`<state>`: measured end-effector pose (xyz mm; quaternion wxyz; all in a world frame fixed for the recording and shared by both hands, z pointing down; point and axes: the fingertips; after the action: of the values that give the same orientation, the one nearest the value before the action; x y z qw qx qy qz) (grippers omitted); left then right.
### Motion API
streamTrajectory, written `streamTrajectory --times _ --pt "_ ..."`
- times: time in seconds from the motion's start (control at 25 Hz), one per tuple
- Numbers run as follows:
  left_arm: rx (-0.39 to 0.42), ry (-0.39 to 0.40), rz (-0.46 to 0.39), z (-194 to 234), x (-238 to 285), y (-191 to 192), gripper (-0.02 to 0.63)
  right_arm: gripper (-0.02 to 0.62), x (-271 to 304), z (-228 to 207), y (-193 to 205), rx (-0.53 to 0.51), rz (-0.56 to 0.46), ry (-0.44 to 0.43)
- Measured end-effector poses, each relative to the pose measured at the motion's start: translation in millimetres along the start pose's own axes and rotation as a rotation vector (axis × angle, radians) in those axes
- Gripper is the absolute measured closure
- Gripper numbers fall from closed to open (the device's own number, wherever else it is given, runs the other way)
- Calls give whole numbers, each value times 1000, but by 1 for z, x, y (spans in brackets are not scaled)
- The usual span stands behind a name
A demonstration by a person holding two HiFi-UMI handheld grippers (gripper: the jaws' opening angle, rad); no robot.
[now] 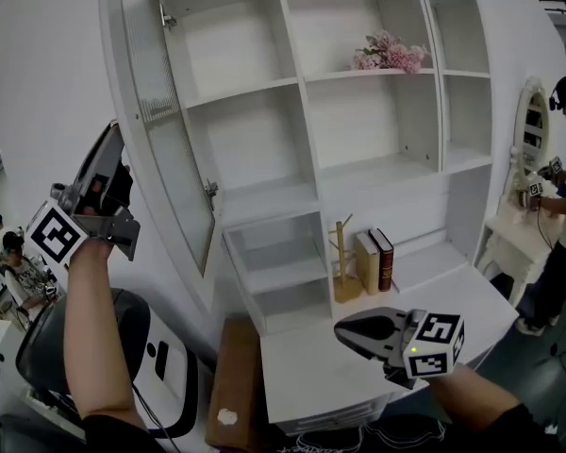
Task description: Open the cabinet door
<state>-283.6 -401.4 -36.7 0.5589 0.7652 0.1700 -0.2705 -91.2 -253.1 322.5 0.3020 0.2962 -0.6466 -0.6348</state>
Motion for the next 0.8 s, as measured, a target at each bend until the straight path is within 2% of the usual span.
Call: streamTrajectory --times 0.16,0.36,0.48,0.56,0.6,0.72,0.8 --pt "0 -7 -9 7 -7 -6 526 589 9 8 -1 5 13 -15" --pt "117 -87 57 2 -16 0 526 589 14 16 1 -9 44 -61" --pt "78 -88 32 -7 -39 -1 525 589 14 19 0 -19 50 -89" --pt "44 -82 11 -24 -55 -5 518 589 12 20 0 -9 52 -108" --pt "59 -81 19 -37 -62 -4 518 589 9 21 0 1 49 -114" --pt "149 -77 114 -85 -77 19 517 589 -1 24 -1 31 32 -128" --pt "163 -73 187 -119 -87 46 518 589 -7 29 -1 41 30 -136"
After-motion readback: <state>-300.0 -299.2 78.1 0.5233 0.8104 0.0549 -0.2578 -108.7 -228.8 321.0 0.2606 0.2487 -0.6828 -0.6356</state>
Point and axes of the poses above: the fingertips, and each gripper's own axes: x forward along the fingers, z to its left, y out of its underside
